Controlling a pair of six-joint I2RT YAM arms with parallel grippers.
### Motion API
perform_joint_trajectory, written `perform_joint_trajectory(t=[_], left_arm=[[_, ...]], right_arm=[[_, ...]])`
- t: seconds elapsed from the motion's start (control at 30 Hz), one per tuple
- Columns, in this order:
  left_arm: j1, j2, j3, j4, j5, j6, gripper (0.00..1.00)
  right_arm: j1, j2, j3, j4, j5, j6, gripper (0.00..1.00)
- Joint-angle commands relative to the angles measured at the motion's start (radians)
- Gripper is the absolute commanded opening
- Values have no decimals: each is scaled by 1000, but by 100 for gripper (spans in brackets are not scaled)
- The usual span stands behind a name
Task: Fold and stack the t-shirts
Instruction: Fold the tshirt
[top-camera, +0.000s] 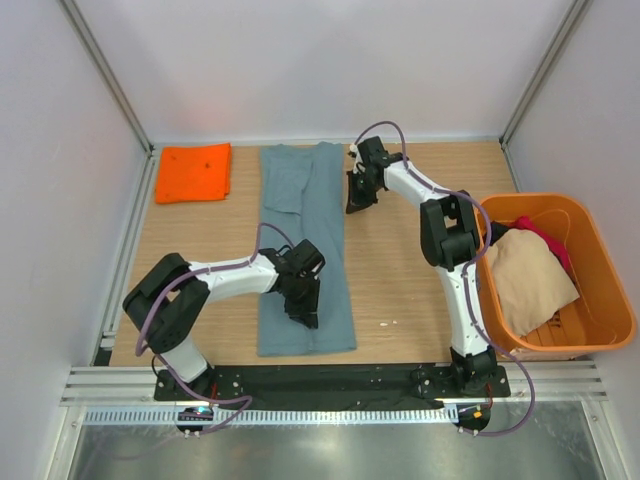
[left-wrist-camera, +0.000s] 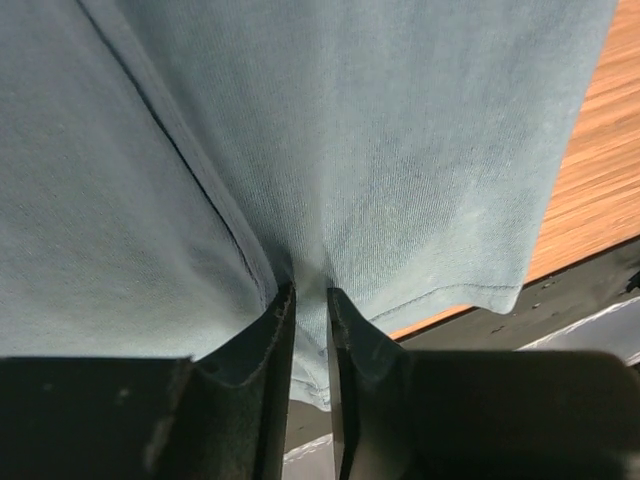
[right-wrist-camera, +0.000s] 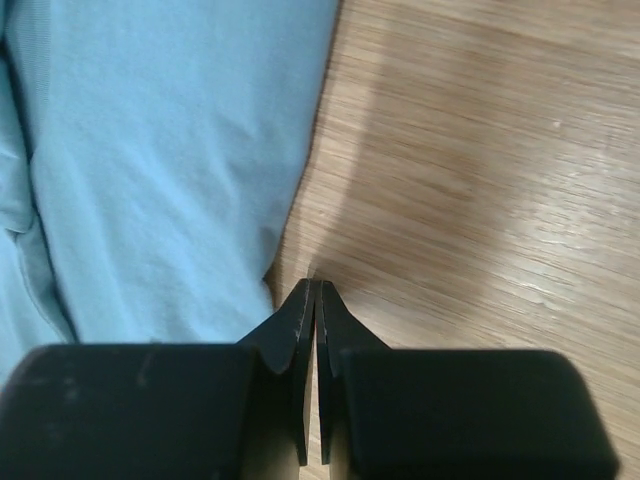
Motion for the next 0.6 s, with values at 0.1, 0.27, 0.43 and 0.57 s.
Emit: perform_joint_trajectory(t=[0.1, 0.27, 0.43, 0.57], left_arm=[[-15, -65, 117, -174, -90, 78, 30], [-15, -194, 284, -280, -145, 88, 45], [54, -340, 200, -400, -187, 103, 47], [147, -476, 12, -455, -207, 48, 45]], right_arm=[[-12, -80, 2, -118, 59, -36, 18], [-12, -363, -297, -69, -83, 50, 52], [43, -605, -714, 42, -257, 177, 71], [143, -789, -909, 72, -255, 260, 70]])
